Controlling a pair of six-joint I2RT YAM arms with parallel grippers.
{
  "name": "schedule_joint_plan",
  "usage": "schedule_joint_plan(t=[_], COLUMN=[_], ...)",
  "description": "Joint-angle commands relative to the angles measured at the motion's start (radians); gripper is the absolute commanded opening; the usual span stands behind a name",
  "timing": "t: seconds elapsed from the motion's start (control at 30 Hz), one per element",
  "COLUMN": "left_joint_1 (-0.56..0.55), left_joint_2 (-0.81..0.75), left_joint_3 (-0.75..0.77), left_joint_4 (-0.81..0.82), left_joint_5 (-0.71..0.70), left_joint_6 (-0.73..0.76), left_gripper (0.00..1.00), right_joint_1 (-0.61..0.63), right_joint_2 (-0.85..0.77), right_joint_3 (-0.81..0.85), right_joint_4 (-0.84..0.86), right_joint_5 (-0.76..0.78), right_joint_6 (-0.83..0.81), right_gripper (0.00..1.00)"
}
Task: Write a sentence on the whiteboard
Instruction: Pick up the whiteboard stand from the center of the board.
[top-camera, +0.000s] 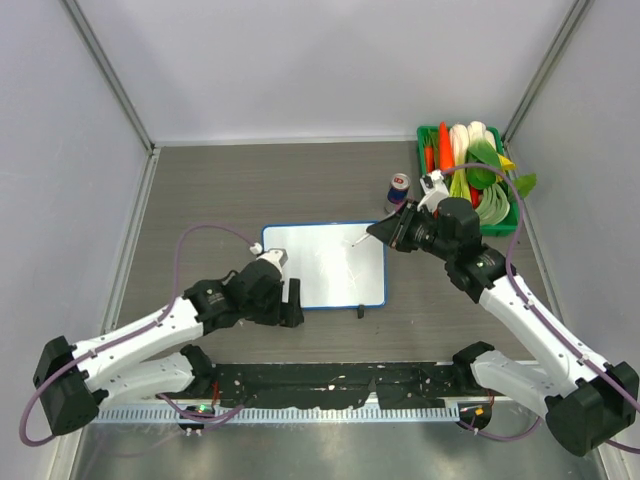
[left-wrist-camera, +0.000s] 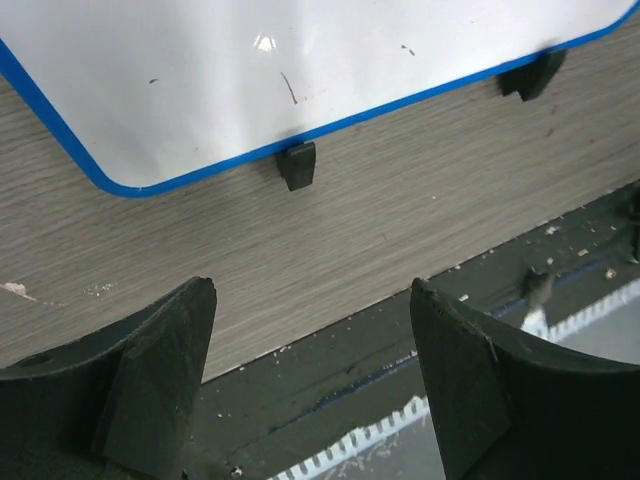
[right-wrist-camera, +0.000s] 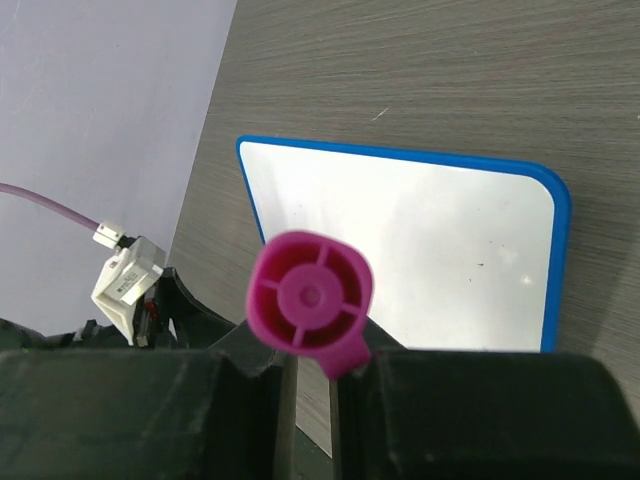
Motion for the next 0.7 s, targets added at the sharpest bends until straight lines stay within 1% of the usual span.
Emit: schedule_joint_plan(t=[0.0,0.13,0.2,0.27,0.37,0.43,0.47,0.53,0.67], left_joint_1=[-0.089,-0.144,-0.159,-0.166,-0.172,-0.172,-0.170,-0.172,-0.173], left_joint_2=[0.061,0.163,0.223,0.265,0.302,0.315,0.325,0.341,0.378], left_joint_3=[-0.013,-0.006,-0.006,-0.007,-0.023,-0.038,-0.049,-0.065,-0.079], left_joint_4=[0.125,0.174,0.209,0.223,0.261,0.292,0.310,0.349,0.383], left_joint_5=[-0.228,-0.309,-0.326,-0.345,-0.357,-0.355,-0.352,-0.351,-0.352], left_joint_6=[-0.134,-0.141,-0.143,-0.161,-0.169,-0.169,-0.169,-0.174,-0.183], left_gripper=[0.81,0.77,0.70,0.66,0.60,0.57,0.53,0.49,0.43], right_joint_1=[-0.009,-0.021,-0.025,-0.030,-0.038,-0.042,-0.044,-0.045,-0.048], right_joint_2=[-0.031,-0.037,-0.039,-0.042,-0.049,-0.051,-0.051,-0.050,-0.042], right_joint_3=[-0.005,0.000,0.001,0.007,0.009,0.010,0.009,0.009,0.015], right_joint_4=[0.028,0.020,0.018,0.012,0.000,-0.006,-0.006,-0.008,-0.006], right_joint_5=[0.009,0.007,0.004,-0.002,0.000,0.000,0.000,-0.002,-0.006], right_joint_6=[0.013,0.001,0.000,-0.006,-0.016,-0.017,-0.017,-0.019,-0.020], right_gripper=[0.01,0.01,0.02,0.02,0.02,0.01,0.01,0.01,0.02])
